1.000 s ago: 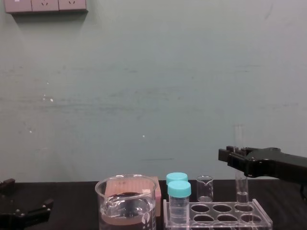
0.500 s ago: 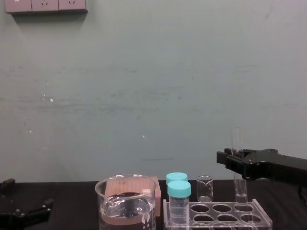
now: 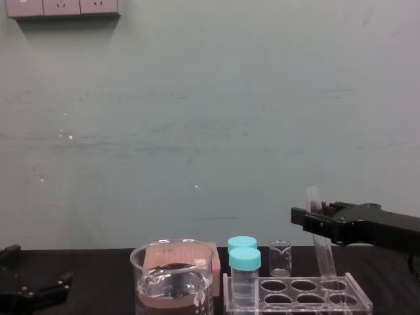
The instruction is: Hold the test tube with one hand and immerse one end into the beaker, then return it to the test tube rack.
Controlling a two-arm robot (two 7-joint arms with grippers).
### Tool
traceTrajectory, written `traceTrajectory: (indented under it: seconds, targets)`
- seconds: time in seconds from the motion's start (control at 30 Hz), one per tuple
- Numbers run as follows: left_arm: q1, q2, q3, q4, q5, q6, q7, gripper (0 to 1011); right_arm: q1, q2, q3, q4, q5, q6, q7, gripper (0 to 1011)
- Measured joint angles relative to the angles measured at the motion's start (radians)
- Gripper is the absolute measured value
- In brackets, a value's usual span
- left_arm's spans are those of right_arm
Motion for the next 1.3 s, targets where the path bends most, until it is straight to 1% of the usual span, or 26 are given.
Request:
traceTrajectory:
  seconds: [0.03,0.07,0.1,0.17,0.2,0.23,0.27,0.37,0.4,0.5,0.53,0.57,0.6,0.67,0.7,0.77,0.8,0.9,0.93,0.97,1.0,1.1,1.13,1.2,1.23,1.3]
  targets:
    - [0.0,0.0,0.0,0.0,0.0,0.0,0.0,1000,0.0,0.0,0.0,0.0,0.0,0.0,0.0,509]
    - [0.0,0.0,0.0,0.0,0.0,0.0,0.0,1000,0.0,0.0,0.0,0.0,0.0,0.0,0.0,520]
    - [0.0,0.0,0.0,0.0,0.0,0.0,0.0,1000,0.0,0.0,0.0,0.0,0.0,0.0,0.0,568]
    - [0.0,0.0,0.0,0.0,0.0,0.0,0.0,1000,0.0,0.0,0.001,0.0,0.001,0.0,0.001,628]
    - [0.0,0.0,0.0,0.0,0.0,0.0,0.0,1000,0.0,0.0,0.001,0.0,0.001,0.0,0.001,628]
    - [0.0,0.0,0.0,0.0,0.0,0.0,0.0,1000,-0.001,0.0,0.001,0.0,0.001,0.0,0.001,687]
    - [0.0,0.0,0.0,0.0,0.0,0.0,0.0,1000,-0.001,0.0,0.001,0.0,0.001,0.0,0.001,707]
    - [0.0,0.0,0.0,0.0,0.0,0.0,0.0,1000,-0.001,0.0,0.001,0.0,0.001,0.001,0.001,818]
    - [0.0,0.0,0.0,0.0,0.0,0.0,0.0,1000,-0.001,0.0,0.001,0.0,0.002,0.001,0.001,818]
    - [0.0,0.0,0.0,0.0,0.0,0.0,0.0,1000,-0.001,0.0,0.001,0.0,0.002,0.001,0.002,899]
    - [0.0,0.0,0.0,0.0,0.0,0.0,0.0,1000,-0.005,0.002,0.006,-0.008,0.005,0.001,0.002,940]
    - [0.0,0.0,0.0,0.0,0.0,0.0,0.0,1000,-0.008,0.003,0.01,-0.015,0.008,0.0,0.001,953]
    - [0.0,0.0,0.0,0.0,0.0,0.0,0.0,1000,-0.016,0.009,0.017,-0.032,0.012,0.0,0.001,996]
    - [0.0,0.0,0.0,0.0,0.0,0.0,0.0,1000,-0.027,0.017,0.026,-0.055,0.016,0.0,-0.002,1003]
    - [0.0,0.0,0.0,0.0,0.0,0.0,0.0,1000,-0.041,0.027,0.035,-0.081,0.02,-0.001,-0.008,1000]
    - [0.0,0.0,0.0,0.0,0.0,0.0,0.0,1000,-0.056,0.037,0.046,-0.108,0.024,-0.004,-0.014,1000]
    - [0.0,0.0,0.0,0.0,0.0,0.0,0.0,1000,-0.074,0.049,0.059,-0.139,0.028,-0.008,-0.023,1000]
    - [0.0,0.0,0.0,0.0,0.0,0.0,0.0,1000,-0.106,0.068,0.081,-0.192,0.035,-0.015,-0.039,1000]
    - [0.0,0.0,0.0,0.0,0.0,0.0,0.0,1000,-0.128,0.081,0.098,-0.226,0.039,-0.019,-0.052,1000]
    - [0.0,0.0,0.0,0.0,0.0,0.0,0.0,1000,-0.138,0.086,0.106,-0.24,0.04,-0.02,-0.056,1000]
    - [0.0,0.0,0.0,0.0,0.0,0.0,0.0,1000,-0.165,0.097,0.124,-0.272,0.044,-0.023,-0.072,1000]
    - [0.0,0.0,0.0,0.0,0.0,0.0,0.0,1000,-0.211,0.113,0.155,-0.314,0.047,-0.024,-0.104,1000]
    - [0.0,0.0,0.0,0.0,0.0,0.0,0.0,1000,-0.241,0.12,0.176,-0.333,0.047,-0.023,-0.127,1000]
    - [0.0,0.0,0.0,0.0,0.0,0.0,0.0,1000,-0.267,0.124,0.194,-0.344,0.047,-0.022,-0.151,1000]
    - [0.0,0.0,0.0,0.0,0.0,0.0,0.0,1000,-0.293,0.124,0.214,-0.349,0.044,-0.022,-0.177,1000]
    - [0.0,0.0,0.0,0.0,0.0,0.0,0.0,1000,-0.325,0.12,0.239,-0.346,0.033,-0.02,-0.217,1000]
